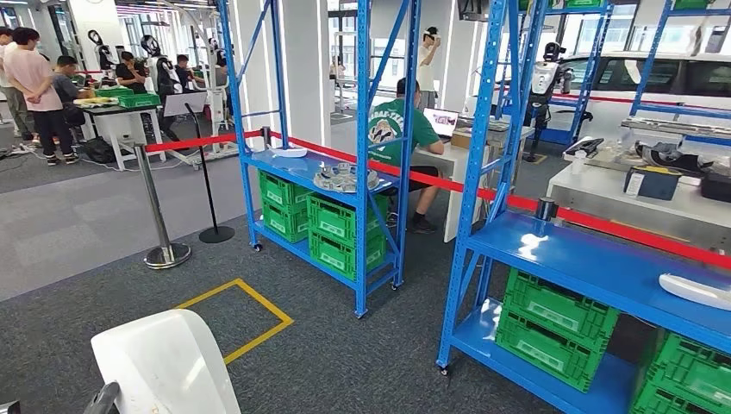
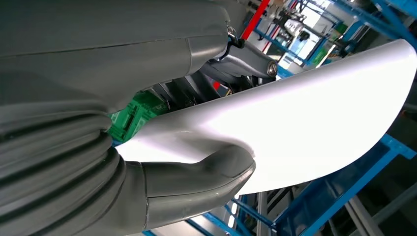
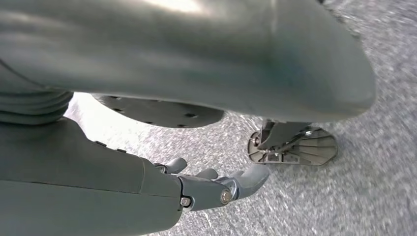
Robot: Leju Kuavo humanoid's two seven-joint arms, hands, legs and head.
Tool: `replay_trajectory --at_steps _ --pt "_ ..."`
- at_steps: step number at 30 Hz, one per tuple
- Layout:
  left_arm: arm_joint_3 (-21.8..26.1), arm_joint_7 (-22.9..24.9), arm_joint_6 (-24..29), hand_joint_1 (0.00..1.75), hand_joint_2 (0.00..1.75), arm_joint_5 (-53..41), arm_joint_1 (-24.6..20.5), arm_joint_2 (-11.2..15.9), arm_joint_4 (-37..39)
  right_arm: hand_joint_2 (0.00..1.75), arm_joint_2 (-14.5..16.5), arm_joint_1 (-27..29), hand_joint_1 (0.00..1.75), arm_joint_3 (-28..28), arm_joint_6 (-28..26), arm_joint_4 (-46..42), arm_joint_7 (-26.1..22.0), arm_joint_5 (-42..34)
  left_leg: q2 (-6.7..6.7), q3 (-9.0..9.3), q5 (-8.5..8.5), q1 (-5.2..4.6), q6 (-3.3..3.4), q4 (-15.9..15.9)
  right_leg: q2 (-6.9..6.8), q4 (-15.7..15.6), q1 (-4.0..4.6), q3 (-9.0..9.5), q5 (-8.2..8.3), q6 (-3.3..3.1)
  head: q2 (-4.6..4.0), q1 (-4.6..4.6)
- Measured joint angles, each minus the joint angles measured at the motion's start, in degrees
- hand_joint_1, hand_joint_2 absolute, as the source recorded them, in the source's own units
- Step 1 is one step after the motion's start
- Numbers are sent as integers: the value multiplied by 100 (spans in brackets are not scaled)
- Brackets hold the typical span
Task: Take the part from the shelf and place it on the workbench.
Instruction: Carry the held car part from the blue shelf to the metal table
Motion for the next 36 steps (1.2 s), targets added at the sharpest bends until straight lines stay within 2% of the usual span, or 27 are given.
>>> replay_trajectory --at_steps 1,2,3,4,6,8,10,11,13,14,15,16,17,18,20,22,23,25,26,28,30,31,32,33,34,35,36 --pt "15 -54 5 175 175 -48 9 8 -22 0 1 8 0 0 1 0 -4 -2 -80 -12 5 -4 7 5 37 300 1 -158 -92 -2 0 0" --pt "47 -106 20 175 175 -96 16 32 -58 0 1 12 0 0 1 0 -17 -9 -165 -21 10 -8 7 11 56 428 2 -236 -81 -12 0 1" --pt "97 -140 47 175 175 -132 19 78 -122 0 1 10 0 0 -1 0 -36 -26 -243 -26 13 -9 4 18 76 345 3 -212 32 -30 0 0" --pt "175 -140 83 175 175 -133 16 160 -206 0 1 5 0 0 -5 0 -52 -48 -314 -27 16 -5 -6 25 121 58 3 -86 225 -56 0 0" --pt "397 -98 160 175 175 -59 -6 395 -386 0 -1 7 0 0 -13 0 -41 -94 -426 -38 19 3 -50 39 370 -695 -4 259 555 -103 0 -1" --pt "647 -54 212 175 175 46 -17 655 -534 0 -1 26 0 0 -2 0 56 -117 -534 -66 35 18 -129 35 508 -1073 7 428 654 -132 0 -1" --pt "851 -11 246 175 175 123 8 880 -659 0 -1 39 0 0 13 1 175 -126 -659 -100 71 40 -219 -2 378 -1117 29 443 667 -189 0 -1" --pt "933 13 269 175 175 143 20 969 -713 0 -1 35 0 0 16 1 221 -131 -629 -127 66 44 -251 8 302 -1152 34 457 688 -233 0 -2" --pt "1051 71 341 175 175 161 -19 1100 -781 0 -1 16 0 0 8 0 273 -147 -354 -278 -110 30 -296 278 149 -1231 31 484 733 -315 0 -12" --pt "1080 106 384 175 175 163 -59 1126 -797 0 -1 6 0 0 4 0 290 -158 -165 -413 -281 25 -312 584 69 -1247 41 493 740 -339 0 -16" --pt "1090 136 425 175 175 161 -98 1136 -802 0 0 -1 0 0 1 0 298 -169 -44 -582 -467 25 -336 966 -14 -1251 49 492 738 -355 0 -21" --pt "1091 157 462 175 175 160 -122 1137 -801 0 1 -7 0 0 -1 0 303 -179 12 -729 -600 32 -359 1308 -102 -1251 54 491 734 -361 0 -21" --pt "1091 173 492 175 175 158 -133 1137 -797 0 2 -15 0 0 -1 0 306 -185 42 -805 -646 42 -378 1508 -184 -1250 56 490 730 -365 0 -21" --pt "1090 181 515 175 175 156 -144 1137 -793 0 3 -23 0 0 -2 0 296 -193 65 -777 -590 52 -393 1499 -259 -1249 54 489 726 -365 0 -21" --pt "1088 185 532 175 175 149 -207 1136 -785 0 10 -41 0 0 -13 0 229 -214 210 -413 -276 68 -409 878 -391 -1229 54 491 711 -343 0 -21" --pt "1080 182 534 175 175 135 -322 1124 -768 0 17 -61 0 0 -27 0 98 -252 467 -25 -77 45 -368 206 -508 -1181 85 492 671 -287 0 -17" --pt "1072 179 534 175 175 124 -372 1112 -755 0 19 -73 0 0 -30 0 35 -275 540 64 -49 32 -329 43 -563 -1163 103 497 655 -256 0 -13" --pt "1046 175 534 175 175 94 -435 1084 -723 0 21 -92 0 0 -33 0 -40 -300 444 56 -42 19 -240 6 -681 -1159 112 513 643 -205 0 -5" --pt "1033 170 534 175 175 74 -467 1073 -705 0 21 -103 0 -1 -37 -1 -47 -309 379 46 -27 25 -206 0 -676 -1143 100 512 626 -170 0 -6" --pt "1001 142 534 175 175 45 -587 1046 -661 0 24 -118 0 -2 -64 -2 6 -329 242 30 9 47 -140 -14 -406 -885 64 404 455 -100 0 -5" --pt "952 109 534 175 175 34 -716 998 -604 0 31 -111 0 -2 -107 -2 128 -359 101 5 31 56 -98 -13 -48 -199 38 76 123 -60 0 -4" --pt "932 101 534 175 175 33 -750 971 -571 0 37 -102 0 -2 -121 -2 190 -372 27 -7 36 51 -88 -10 25 174 37 -118 -9 -57 0 -3" --pt "919 95 534 175 175 31 -763 950 -541 0 44 -93 0 -2 -133 -1 242 -382 -52 -15 39 46 -85 -4 55 419 39 -257 -53 -62 0 -3" --pt "916 91 534 175 175 31 -767 937 -515 0 54 -88 0 -3 -143 -1 283 -391 -131 -20 40 42 -85 4 70 454 41 -298 12 -76 0 -3" --pt "915 90 534 175 175 32 -769 929 -496 0 63 -87 0 -3 -159 0 317 -398 -210 -22 42 40 -87 13 92 270 41 -230 169 -95 0 -3" --pt "915 91 533 175 175 35 -772 925 -485 0 70 -88 0 -4 -179 0 337 -406 -286 -24 44 42 -93 21 159 -96 39 -67 383 -118 0 -3" --pt "915 95 528 175 175 45 -779 926 -478 0 75 -90 0 -7 -201 0 345 -414 -356 -31 49 43 -108 27 294 -495 31 116 542 -139 0 -4"
